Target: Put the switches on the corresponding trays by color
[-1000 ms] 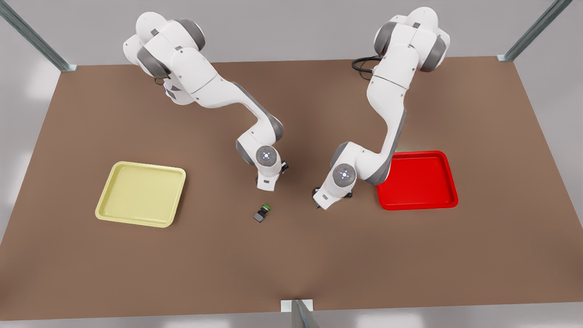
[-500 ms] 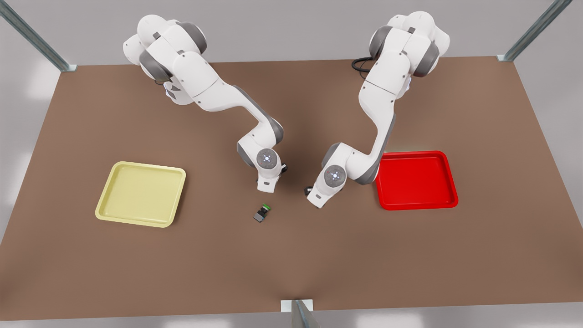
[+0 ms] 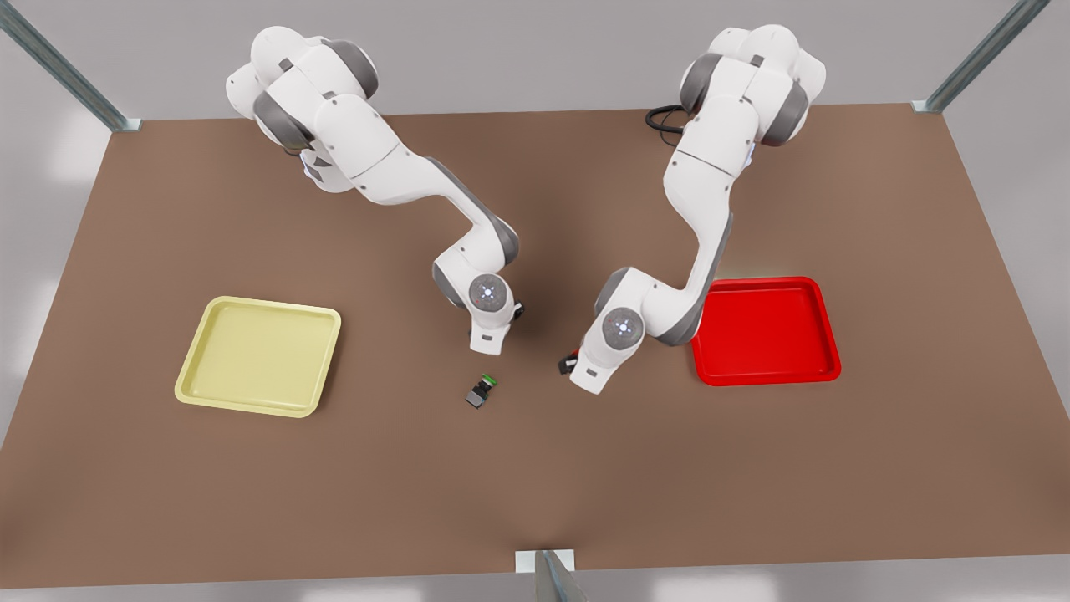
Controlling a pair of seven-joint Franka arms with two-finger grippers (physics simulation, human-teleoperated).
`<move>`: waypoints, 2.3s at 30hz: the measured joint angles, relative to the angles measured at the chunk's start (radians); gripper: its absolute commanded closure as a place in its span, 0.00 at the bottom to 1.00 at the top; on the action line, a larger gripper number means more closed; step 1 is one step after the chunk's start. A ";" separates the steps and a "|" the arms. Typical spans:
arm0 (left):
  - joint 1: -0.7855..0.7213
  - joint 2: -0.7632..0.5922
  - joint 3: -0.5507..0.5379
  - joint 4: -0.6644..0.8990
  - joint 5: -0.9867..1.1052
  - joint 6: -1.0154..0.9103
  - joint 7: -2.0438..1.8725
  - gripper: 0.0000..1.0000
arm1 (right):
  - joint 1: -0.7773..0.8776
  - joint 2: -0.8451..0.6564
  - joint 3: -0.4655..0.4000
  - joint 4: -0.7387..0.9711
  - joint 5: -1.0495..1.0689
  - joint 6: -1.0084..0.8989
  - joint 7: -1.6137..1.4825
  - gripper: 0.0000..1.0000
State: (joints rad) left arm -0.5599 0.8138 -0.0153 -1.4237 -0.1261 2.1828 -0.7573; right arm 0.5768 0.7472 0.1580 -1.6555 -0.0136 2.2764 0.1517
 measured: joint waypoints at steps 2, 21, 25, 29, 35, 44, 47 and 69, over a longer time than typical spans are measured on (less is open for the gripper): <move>0.003 0.025 0.000 0.014 0.001 0.009 0.002 0.00 | -0.003 -0.007 0.000 -0.001 0.000 -0.003 0.000 0.46; 0.009 0.031 0.036 0.001 -0.002 0.051 -0.002 0.00 | -0.862 -0.370 0.015 -0.437 -0.325 0.009 -0.435 0.00; -0.009 0.047 0.040 0.067 0.014 -0.047 0.023 0.00 | -0.862 -0.368 0.015 -0.437 -0.325 0.008 -0.435 0.00; -0.041 0.093 0.043 0.131 0.059 -0.105 0.007 0.00 | -0.855 -0.385 0.017 -0.412 -0.324 -0.020 -0.437 0.00; -0.044 0.150 0.069 0.189 0.076 -0.101 0.002 0.00 | -0.779 -0.435 0.148 0.262 -0.155 -0.830 -0.180 0.00; -0.031 0.131 0.067 0.156 0.078 -0.086 -0.011 0.00 | -0.769 -0.584 0.169 0.226 -0.174 -0.635 -0.103 0.00; -0.037 0.135 0.067 0.164 0.074 -0.086 -0.036 0.00 | -0.772 -0.578 0.170 0.226 -0.174 -0.627 -0.103 0.00; -0.057 0.134 0.063 0.146 0.056 -0.052 -0.051 0.45 | -0.748 -0.572 0.170 0.227 -0.177 -0.635 -0.040 0.00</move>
State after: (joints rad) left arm -0.6167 0.9481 0.0476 -1.2781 -0.0699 2.1307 -0.8084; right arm -0.1717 0.1750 0.3284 -1.4288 -0.1902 1.6416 0.1119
